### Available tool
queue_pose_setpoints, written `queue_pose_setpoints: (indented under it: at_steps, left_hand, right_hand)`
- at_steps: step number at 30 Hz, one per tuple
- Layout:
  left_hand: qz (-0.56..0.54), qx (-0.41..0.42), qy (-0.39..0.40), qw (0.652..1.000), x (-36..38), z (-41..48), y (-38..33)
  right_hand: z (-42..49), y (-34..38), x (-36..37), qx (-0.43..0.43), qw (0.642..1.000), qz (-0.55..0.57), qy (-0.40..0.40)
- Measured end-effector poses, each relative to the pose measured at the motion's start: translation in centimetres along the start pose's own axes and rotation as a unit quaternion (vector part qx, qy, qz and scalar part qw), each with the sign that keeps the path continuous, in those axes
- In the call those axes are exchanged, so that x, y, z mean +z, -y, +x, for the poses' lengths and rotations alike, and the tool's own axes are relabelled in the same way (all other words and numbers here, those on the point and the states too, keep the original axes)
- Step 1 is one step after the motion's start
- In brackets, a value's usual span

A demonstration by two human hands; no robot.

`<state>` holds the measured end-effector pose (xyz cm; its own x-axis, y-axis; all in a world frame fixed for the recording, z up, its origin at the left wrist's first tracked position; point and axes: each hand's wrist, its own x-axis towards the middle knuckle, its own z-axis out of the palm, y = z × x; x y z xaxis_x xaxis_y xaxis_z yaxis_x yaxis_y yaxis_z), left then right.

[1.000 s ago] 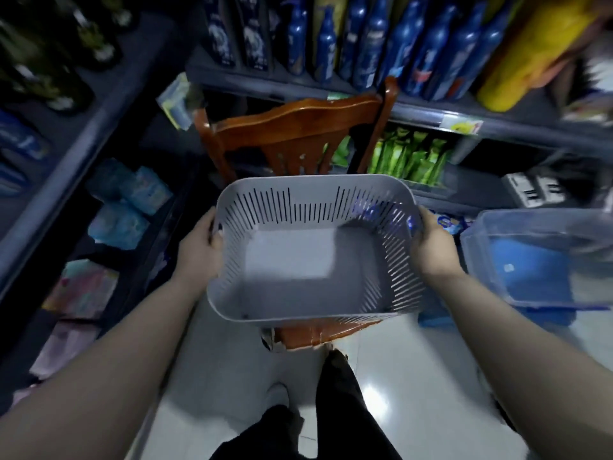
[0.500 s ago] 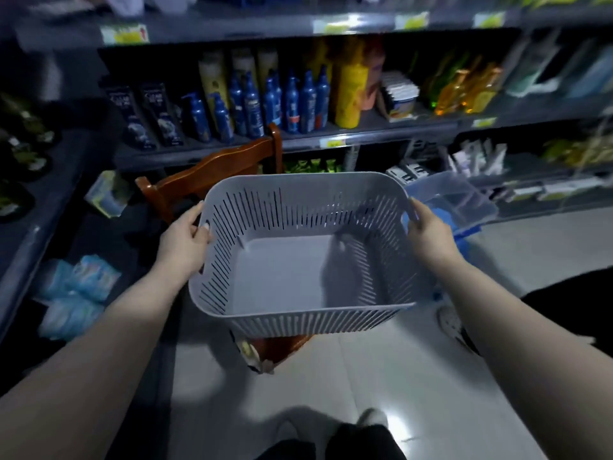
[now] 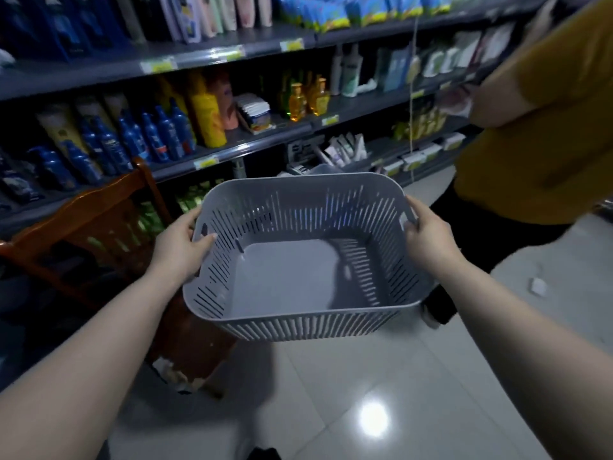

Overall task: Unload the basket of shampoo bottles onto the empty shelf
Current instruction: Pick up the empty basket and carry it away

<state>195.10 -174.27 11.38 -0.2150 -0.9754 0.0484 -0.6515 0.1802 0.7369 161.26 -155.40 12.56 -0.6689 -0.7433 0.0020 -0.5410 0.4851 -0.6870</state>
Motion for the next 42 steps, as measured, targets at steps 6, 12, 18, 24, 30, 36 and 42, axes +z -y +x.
queue_pose_setpoints:
  at_steps: [6,12,18,24,30,36,42]
  left_hand:
    - [0.004,0.067,0.047,0.997,7.2,-4.4,-6.8]
    - [0.009,0.122,0.113,0.986,14.5,-8.3,-12.7]
    - [0.036,0.190,0.181,0.964,21.7,-10.9,-18.7]
    - [0.042,0.248,0.256,0.933,30.0,-11.7,-25.8]
    - [0.008,0.312,0.321,0.894,38.5,-13.0,-34.5]
    - [-0.020,0.396,0.395,0.829,45.7,-17.0,-43.1]
    - [-0.046,0.434,0.433,0.789,52.5,-24.1,-50.4]
  right_hand:
    - [-4.6,-8.2,-8.3,0.043,0.997,0.014,-0.069]
    - [-9.3,-16.5,-14.6,0.123,0.984,0.025,-0.126]
    - [-13.1,-24.2,-19.5,0.192,0.964,0.001,-0.186]
    - [-16.1,-30.3,-23.6,0.262,0.926,-0.032,-0.270]
    - [-18.6,-34.9,-28.5,0.315,0.887,-0.034,-0.335]
    - [-22.7,-37.9,-32.2,0.359,0.833,-0.022,-0.421]
    - [-27.0,-41.1,-36.5,0.395,0.770,-0.003,-0.502]
